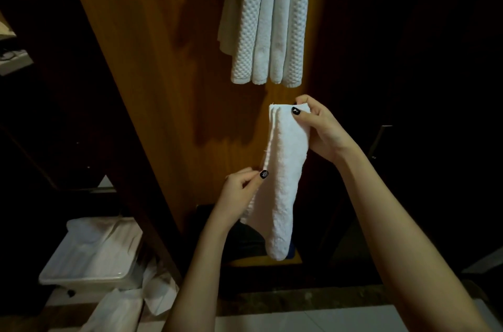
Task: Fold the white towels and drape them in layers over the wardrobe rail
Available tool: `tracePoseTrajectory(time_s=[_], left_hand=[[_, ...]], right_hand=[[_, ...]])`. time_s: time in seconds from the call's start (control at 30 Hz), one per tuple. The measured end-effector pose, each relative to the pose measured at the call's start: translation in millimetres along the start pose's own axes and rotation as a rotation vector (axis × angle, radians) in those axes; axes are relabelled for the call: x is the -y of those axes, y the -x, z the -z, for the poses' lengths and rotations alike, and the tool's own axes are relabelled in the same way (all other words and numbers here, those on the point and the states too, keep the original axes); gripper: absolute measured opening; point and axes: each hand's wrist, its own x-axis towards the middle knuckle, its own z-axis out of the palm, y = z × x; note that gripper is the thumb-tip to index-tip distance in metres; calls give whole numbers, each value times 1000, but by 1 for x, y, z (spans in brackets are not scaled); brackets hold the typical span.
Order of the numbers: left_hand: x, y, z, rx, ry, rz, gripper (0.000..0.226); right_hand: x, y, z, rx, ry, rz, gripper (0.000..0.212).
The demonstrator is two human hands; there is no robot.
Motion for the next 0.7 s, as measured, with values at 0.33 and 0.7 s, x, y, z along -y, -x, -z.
tracePoseTrajectory(time_s=[0.33,0.7], left_hand=[[-4,-6,0,-225,-230,-366,8],[-14,3,-17,-188,-392,-324,23]], right_hand=[[3,6,33,3,-130,-30,12],[12,1,23,-245,-26,89,11]])
